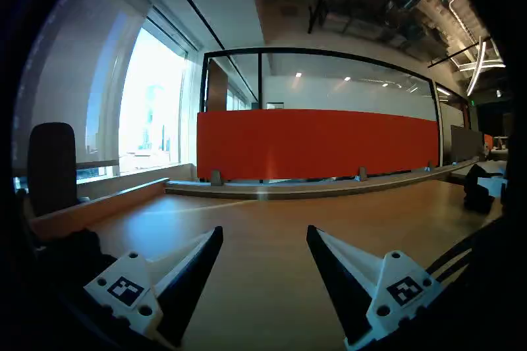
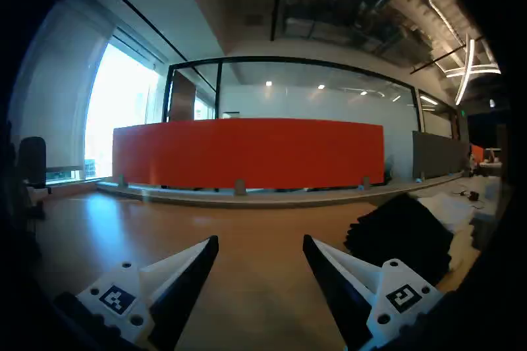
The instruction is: Fold towel
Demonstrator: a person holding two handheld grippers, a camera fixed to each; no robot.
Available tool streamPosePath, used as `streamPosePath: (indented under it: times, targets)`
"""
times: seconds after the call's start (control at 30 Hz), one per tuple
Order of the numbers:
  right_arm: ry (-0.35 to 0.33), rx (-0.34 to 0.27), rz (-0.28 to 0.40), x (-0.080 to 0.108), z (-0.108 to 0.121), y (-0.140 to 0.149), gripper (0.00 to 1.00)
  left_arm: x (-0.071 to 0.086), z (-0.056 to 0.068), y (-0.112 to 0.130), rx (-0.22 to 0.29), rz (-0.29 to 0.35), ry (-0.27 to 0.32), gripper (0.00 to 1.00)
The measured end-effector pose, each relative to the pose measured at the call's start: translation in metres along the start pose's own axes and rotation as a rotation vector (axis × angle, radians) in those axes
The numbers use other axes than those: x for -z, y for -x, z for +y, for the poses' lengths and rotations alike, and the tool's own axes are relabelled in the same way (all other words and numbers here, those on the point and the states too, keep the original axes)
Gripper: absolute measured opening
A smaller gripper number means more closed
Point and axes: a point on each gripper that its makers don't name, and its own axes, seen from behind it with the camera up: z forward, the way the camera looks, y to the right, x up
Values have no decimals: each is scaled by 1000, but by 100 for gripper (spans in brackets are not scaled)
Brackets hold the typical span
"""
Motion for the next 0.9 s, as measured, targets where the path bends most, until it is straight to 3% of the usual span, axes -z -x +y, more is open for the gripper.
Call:
streamPosePath:
  times: [0.9]
  targets:
    - [0,-1,0,0,0,1,99,2,0,-3,0,-1,0,94]
